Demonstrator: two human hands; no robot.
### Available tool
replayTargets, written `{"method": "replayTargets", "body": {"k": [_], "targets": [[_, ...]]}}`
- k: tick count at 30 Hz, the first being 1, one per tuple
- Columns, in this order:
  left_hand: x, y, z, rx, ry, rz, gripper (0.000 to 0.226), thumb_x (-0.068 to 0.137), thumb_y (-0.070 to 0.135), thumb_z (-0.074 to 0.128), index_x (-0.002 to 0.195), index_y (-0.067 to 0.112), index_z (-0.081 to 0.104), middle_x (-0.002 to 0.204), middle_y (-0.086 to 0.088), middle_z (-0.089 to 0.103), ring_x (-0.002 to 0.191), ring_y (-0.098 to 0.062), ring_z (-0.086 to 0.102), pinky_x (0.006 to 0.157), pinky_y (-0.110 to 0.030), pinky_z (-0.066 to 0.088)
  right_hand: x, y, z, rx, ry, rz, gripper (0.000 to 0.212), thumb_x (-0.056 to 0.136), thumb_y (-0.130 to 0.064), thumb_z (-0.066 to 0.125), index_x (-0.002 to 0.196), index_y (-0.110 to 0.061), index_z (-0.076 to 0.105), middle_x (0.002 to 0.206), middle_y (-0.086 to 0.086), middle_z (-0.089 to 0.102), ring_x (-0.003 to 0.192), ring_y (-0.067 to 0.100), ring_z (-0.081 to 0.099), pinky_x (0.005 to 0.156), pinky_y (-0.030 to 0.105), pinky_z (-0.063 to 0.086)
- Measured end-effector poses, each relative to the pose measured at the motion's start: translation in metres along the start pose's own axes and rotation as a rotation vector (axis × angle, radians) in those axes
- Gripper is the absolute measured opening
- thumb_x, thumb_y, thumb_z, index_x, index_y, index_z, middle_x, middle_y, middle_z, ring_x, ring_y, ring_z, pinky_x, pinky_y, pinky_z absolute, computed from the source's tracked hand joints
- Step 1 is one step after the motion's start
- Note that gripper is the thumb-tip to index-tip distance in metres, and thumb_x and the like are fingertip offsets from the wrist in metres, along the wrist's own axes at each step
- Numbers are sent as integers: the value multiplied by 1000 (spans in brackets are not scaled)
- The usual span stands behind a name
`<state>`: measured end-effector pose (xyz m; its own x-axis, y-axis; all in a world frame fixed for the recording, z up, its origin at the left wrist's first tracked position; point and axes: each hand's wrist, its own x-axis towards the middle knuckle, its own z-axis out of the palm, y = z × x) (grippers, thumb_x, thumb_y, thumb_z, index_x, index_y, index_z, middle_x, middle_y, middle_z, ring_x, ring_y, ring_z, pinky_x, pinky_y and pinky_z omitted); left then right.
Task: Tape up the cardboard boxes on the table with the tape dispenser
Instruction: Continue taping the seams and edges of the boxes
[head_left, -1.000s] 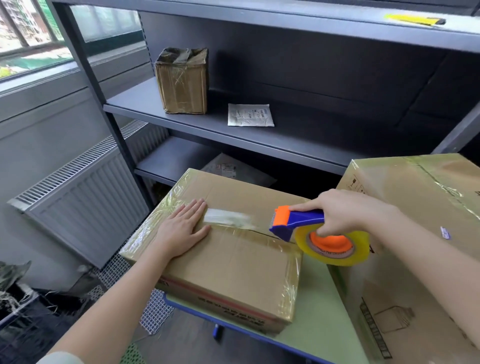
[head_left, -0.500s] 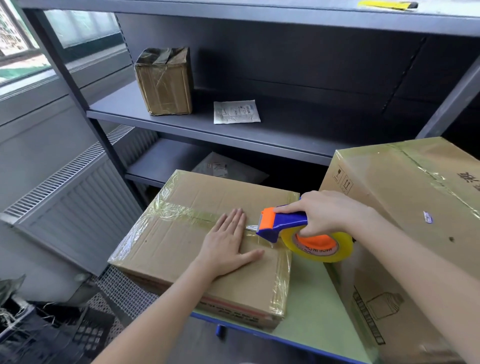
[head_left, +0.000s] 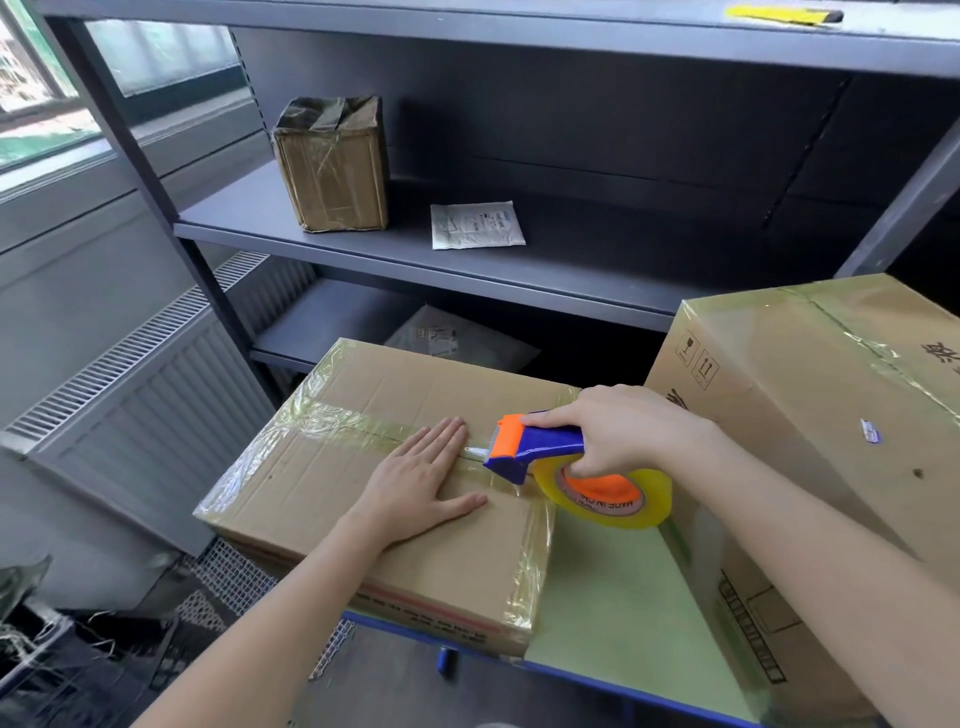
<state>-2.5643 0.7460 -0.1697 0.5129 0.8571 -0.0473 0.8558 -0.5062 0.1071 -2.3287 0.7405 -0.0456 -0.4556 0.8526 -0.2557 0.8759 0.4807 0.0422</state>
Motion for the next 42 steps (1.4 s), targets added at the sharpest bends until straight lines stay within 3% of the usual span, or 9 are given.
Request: {"method": "replayTargets", "body": {"k": [5,9,13,25,30,33,36,40,42], "targets": [[-1,1,0,0,6,0,111,64,86,-13,151,18,-2,157,7,-6,136,3,-16,111,-17,-16,-9,1,2,-7,-29,20,73,85,-40,58,144,-51,16,95,-9,51,82,12,52,60,23,44],[-2,2,-2,-23,11,-20,112,61,86,-10,151,19,-2,149,14,-14,133,6,-18,106,-12,-20,-22,8,7,63,-56,49,72,82,-34,56,141,-56,20,78,-8,49,63,10,46,50,23,34],[-2,1,-1,-36,0,-24,114,60,88,-12,151,21,-3,153,14,-10,134,7,-17,105,-11,-20,-47,30,18,127,-100,100,72,81,-39,58,138,-62,20,85,-5,53,71,11,50,57,28,42],[8,40,-10,-11,-58,-2,118,57,84,-25,148,12,-10,156,-2,-12,139,-6,-18,114,-26,-15,-71,53,35,87,-125,92,66,87,-46,56,142,-55,19,80,-13,36,74,6,41,65,21,39],[24,108,1,-5,-113,40,102,85,75,23,147,2,-11,153,-8,-18,143,-20,-17,118,-35,-8,-67,52,39,62,-129,86,67,87,-44,55,142,-54,20,84,-10,43,84,12,50,71,28,46],[23,110,7,90,-89,42,93,89,50,39,146,0,-14,154,-17,-20,143,-25,-20,118,-37,-9,-67,54,42,60,-123,101,67,86,-45,55,142,-56,20,84,-8,44,80,12,50,70,29,47],[19,98,5,114,-90,66,84,90,39,35,146,1,-15,154,-16,-20,142,-23,-22,118,-35,-11,-66,51,44,92,-110,104,68,86,-48,54,142,-57,17,82,-7,43,77,13,50,67,28,45],[10,69,6,128,-50,87,82,73,44,6,140,8,-25,153,-13,-23,137,-19,-28,112,-28,-19,-55,33,53,151,-83,97,70,84,-49,55,141,-58,16,85,-2,47,75,15,51,65,30,45],[8,60,10,100,-36,94,85,67,46,3,140,12,-24,154,-9,-21,140,-17,-23,113,-27,-18,-52,28,57,173,-88,89,71,84,-45,56,142,-57,17,85,-1,48,69,14,50,59,28,42]]}}
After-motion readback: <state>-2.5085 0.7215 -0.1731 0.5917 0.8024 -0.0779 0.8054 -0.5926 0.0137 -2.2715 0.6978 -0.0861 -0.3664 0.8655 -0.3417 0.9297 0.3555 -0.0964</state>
